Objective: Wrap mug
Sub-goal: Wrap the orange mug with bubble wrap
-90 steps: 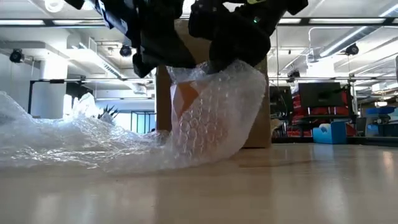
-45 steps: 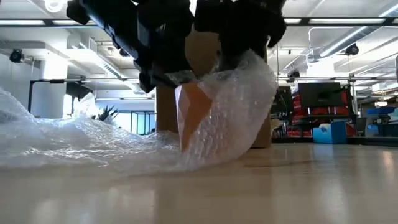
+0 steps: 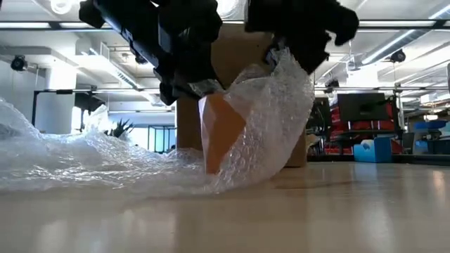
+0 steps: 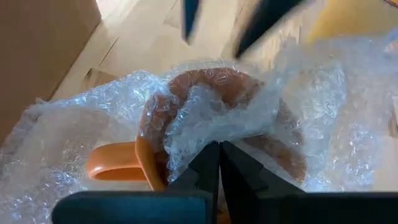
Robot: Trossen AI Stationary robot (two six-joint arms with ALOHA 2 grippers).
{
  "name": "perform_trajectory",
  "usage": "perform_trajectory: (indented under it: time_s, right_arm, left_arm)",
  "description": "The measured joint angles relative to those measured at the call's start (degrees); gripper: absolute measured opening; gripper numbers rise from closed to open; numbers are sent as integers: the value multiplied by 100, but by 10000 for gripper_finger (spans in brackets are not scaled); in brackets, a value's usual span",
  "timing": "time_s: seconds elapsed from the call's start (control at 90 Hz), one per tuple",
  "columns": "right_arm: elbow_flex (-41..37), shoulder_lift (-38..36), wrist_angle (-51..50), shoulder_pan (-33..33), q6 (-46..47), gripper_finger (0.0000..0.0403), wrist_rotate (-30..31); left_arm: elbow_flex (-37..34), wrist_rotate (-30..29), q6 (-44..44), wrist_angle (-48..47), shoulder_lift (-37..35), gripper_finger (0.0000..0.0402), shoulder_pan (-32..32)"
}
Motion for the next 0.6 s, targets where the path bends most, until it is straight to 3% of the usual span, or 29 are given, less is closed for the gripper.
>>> perform_trajectory:
  time_s: [0.222,0.6]
  right_arm:
    - [-128,65,1673,190,-469,107,70]
    - [-175,824,1767,31,-221,11,52]
  left_arm:
    - [7,4,7,32,7,0,2]
    - [-27,9,3,-34,-465,0,-43]
